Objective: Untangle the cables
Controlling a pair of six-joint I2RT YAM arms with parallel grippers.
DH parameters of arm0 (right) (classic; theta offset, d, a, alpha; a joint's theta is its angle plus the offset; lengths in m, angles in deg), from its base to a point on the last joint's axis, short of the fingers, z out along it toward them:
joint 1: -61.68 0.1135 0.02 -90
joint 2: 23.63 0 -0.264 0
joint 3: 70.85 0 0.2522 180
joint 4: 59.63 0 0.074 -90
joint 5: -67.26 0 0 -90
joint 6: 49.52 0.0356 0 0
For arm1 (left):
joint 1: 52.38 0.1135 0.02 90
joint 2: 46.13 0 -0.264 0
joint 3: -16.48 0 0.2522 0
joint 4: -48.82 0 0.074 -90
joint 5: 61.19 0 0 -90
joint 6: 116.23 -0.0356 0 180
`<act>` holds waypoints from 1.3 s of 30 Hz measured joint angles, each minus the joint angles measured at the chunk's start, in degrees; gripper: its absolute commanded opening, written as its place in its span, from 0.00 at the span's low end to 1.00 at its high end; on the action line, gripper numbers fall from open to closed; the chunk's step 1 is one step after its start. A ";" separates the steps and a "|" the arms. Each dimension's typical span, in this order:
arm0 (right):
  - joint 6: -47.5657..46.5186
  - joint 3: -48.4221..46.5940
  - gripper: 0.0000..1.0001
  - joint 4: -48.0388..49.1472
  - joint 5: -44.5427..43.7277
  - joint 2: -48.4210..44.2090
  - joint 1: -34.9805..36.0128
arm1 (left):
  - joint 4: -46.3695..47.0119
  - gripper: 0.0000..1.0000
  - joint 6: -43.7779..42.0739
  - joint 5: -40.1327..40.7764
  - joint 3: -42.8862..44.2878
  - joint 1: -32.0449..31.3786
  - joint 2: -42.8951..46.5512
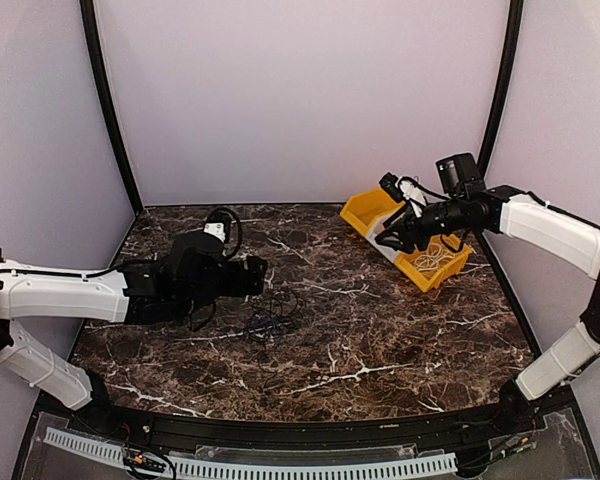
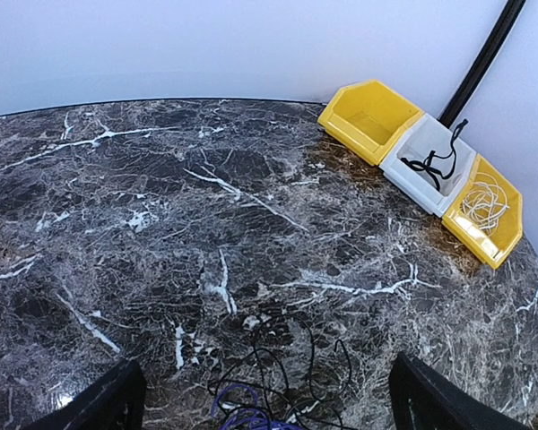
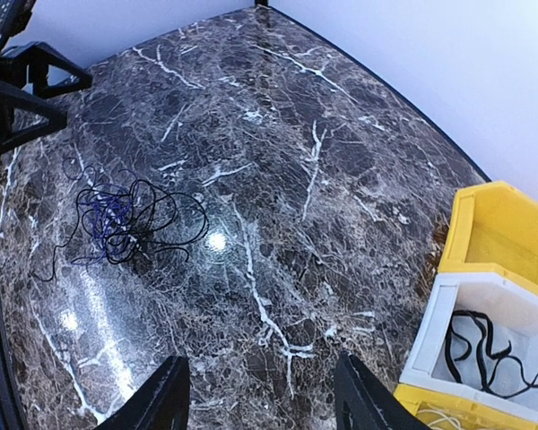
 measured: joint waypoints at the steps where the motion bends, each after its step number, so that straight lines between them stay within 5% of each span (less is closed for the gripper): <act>1: -0.90 0.11 0.55 0.26 0.59 0.07 0.20 | 0.07 0.96 -0.33 -0.31 -0.52 0.00 0.83; 14: -16.79 -4.92 0.53 0.37 -8.07 22.18 16.48 | 1.29 0.95 -1.88 -0.35 -6.21 0.00 12.79; 30: -22.53 -17.51 0.55 2.05 -16.57 36.46 21.75 | -2.71 0.95 -0.81 0.42 -7.23 0.00 15.32; 33: -23.76 -18.08 0.46 1.99 -16.28 37.86 22.60 | -2.69 0.96 -0.31 0.52 -8.22 0.00 16.61; 36: -24.50 -18.40 0.06 1.75 -15.45 38.69 23.06 | -2.71 0.96 -0.20 0.52 -8.63 0.00 16.83; 37: -24.72 -18.58 0.00 1.73 -15.21 38.86 23.15 | -2.73 0.96 -0.20 0.55 -8.68 0.00 16.83; 39: -24.48 -18.88 0.00 1.55 -15.06 38.95 23.17 | -2.71 0.96 -0.26 0.57 -8.70 0.00 16.76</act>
